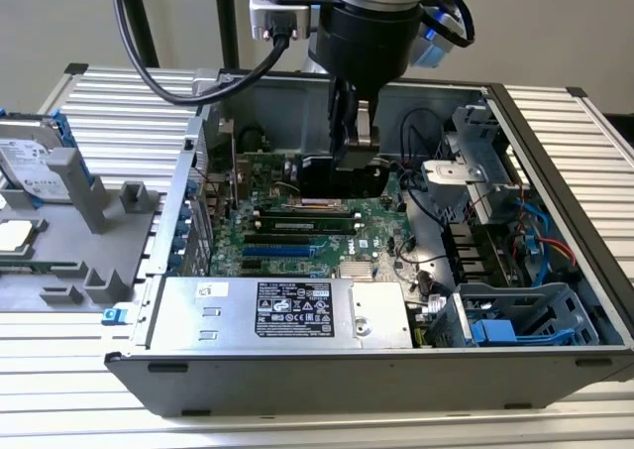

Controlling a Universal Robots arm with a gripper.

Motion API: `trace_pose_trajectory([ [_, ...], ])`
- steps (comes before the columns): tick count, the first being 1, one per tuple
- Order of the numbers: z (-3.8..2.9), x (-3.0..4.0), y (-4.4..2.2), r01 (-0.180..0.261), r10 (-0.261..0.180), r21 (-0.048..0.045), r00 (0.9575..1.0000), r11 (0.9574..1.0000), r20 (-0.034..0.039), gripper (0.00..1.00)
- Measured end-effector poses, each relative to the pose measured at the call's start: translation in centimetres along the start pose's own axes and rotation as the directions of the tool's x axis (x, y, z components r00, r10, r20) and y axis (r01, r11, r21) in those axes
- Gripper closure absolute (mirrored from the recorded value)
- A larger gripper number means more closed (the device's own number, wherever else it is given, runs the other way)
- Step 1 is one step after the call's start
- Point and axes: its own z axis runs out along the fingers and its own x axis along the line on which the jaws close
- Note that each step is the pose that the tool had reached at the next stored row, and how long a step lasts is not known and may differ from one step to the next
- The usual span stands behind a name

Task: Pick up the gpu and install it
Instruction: 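Insert the gpu into the slot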

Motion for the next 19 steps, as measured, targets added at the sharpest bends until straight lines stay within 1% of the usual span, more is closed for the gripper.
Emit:
trace_pose_trajectory([
  [15, 1.51, -0.05, -0.03, -0.002, 0.002, 0.0000, 1.0000, 1.0000, -0.0020, 1.00],
  [19, 1.83, -0.04, -0.04, -0.002, 0.002, 0.0000, 1.0000, 1.0000, -0.0022, 1.00],
])
